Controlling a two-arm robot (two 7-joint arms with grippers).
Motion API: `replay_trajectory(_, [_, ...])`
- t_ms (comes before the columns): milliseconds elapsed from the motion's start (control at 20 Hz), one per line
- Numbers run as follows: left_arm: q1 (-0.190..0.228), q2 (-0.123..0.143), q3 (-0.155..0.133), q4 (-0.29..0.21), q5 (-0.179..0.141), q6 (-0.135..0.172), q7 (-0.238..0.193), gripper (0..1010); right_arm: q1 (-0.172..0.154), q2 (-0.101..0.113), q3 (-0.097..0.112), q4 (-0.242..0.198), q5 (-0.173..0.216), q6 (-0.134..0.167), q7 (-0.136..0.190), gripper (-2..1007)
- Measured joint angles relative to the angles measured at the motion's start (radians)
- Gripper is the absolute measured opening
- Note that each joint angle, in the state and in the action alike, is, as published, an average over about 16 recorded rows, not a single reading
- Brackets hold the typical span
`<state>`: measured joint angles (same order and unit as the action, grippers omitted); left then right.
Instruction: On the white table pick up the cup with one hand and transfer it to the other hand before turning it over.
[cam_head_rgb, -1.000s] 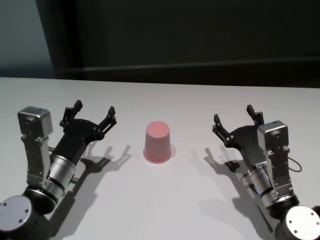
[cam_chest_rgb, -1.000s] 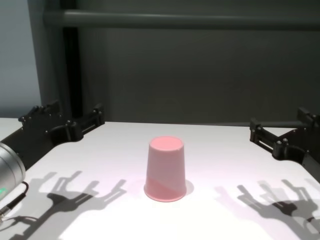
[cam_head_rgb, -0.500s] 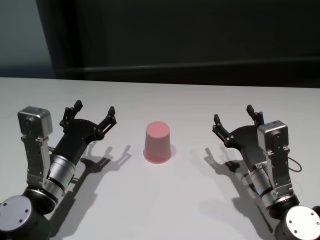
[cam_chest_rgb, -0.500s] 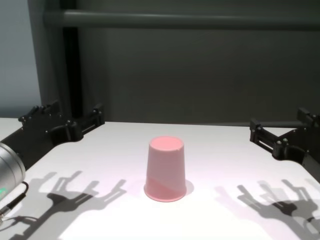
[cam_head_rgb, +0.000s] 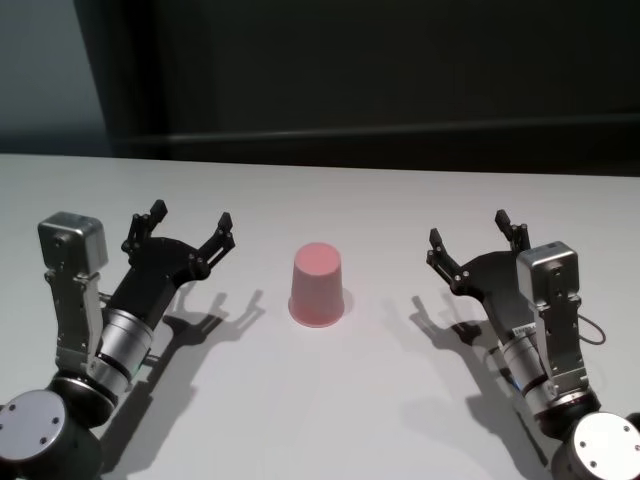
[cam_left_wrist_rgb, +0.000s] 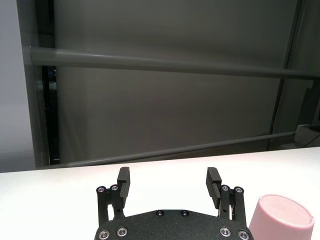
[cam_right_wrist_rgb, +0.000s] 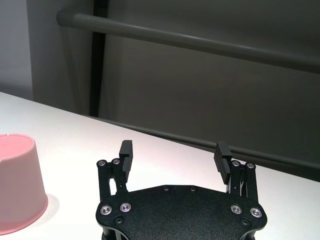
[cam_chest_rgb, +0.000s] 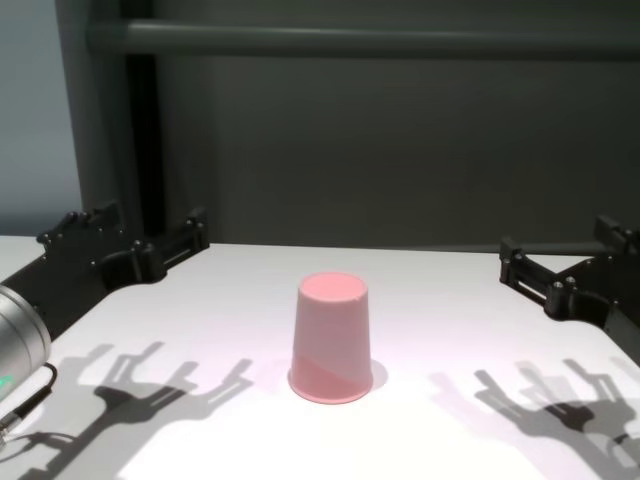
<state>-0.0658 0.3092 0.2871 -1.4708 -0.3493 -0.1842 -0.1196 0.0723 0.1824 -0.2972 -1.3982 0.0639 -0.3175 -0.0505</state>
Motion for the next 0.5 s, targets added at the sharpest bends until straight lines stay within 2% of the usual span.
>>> replay_trajectory(500, [0.000, 0.000, 0.000, 0.000, 0.000, 0.000, 0.000, 1001, 0.000, 0.000, 0.000, 0.000, 0.000, 0.000, 0.000, 1000])
